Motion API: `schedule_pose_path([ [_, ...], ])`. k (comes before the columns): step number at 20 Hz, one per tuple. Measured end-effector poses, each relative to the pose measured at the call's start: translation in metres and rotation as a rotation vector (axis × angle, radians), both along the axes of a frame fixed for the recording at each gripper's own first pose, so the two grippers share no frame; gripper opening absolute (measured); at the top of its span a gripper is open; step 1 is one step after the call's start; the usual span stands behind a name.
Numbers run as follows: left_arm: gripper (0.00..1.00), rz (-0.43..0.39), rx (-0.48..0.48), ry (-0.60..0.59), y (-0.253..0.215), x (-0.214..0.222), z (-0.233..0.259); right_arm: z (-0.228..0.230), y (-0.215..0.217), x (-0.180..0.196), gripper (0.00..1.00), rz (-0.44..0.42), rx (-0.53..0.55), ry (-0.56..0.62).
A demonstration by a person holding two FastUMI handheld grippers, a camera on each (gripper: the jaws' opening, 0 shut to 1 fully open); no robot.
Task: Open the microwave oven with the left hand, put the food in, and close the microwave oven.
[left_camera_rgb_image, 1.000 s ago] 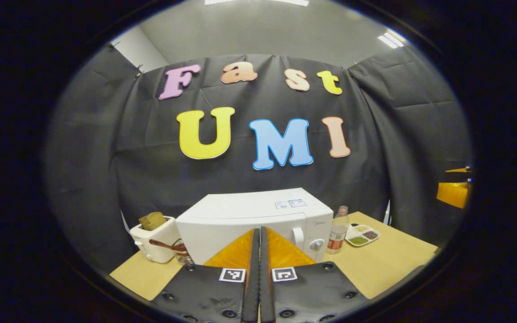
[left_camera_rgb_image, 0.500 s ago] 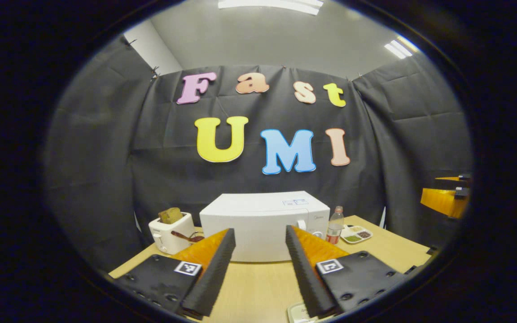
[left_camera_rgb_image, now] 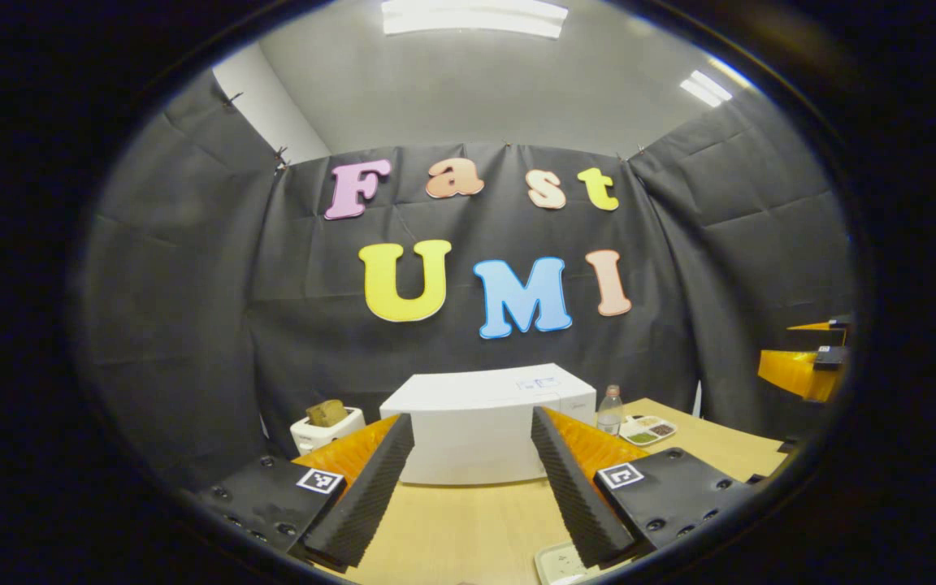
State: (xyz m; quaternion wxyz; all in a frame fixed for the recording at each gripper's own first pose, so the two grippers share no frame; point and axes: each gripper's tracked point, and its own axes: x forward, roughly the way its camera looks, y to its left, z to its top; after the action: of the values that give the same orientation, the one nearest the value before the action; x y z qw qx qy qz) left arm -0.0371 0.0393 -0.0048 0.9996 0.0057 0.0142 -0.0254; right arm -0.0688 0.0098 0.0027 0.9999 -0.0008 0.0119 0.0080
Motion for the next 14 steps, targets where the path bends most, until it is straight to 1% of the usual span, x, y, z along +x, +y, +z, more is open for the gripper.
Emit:
schedule_pose_path([
  [3,0.98,-0.002,0.021,-0.009,0.001,-0.008,0.003,0.004,0.001,-0.003,0.97,0.004,-0.004,-0.011],
  [4,0.96,0.002,0.026,-0.012,0.001,-0.010,0.004,0.004,0.000,-0.004,0.97,0.004,-0.006,-0.013],
  [6,0.99,0.007,0.025,-0.013,0.001,-0.015,0.006,0.005,0.002,-0.006,0.97,0.008,-0.005,-0.017],
  [11,0.99,0.013,0.017,-0.015,0.004,-0.025,0.005,0.006,0.000,-0.010,0.98,0.007,-0.014,-0.025],
  [12,0.98,0.015,0.013,-0.007,0.003,-0.026,0.003,0.005,-0.001,-0.011,0.97,0.008,-0.017,-0.023],
  [13,0.99,0.019,0.008,-0.001,0.005,-0.027,0.001,0.005,-0.001,-0.012,0.97,0.011,-0.019,-0.022],
  [14,0.96,0.017,-0.001,-0.002,0.005,-0.027,0.002,0.005,0.000,-0.011,0.97,0.012,-0.019,-0.021],
])
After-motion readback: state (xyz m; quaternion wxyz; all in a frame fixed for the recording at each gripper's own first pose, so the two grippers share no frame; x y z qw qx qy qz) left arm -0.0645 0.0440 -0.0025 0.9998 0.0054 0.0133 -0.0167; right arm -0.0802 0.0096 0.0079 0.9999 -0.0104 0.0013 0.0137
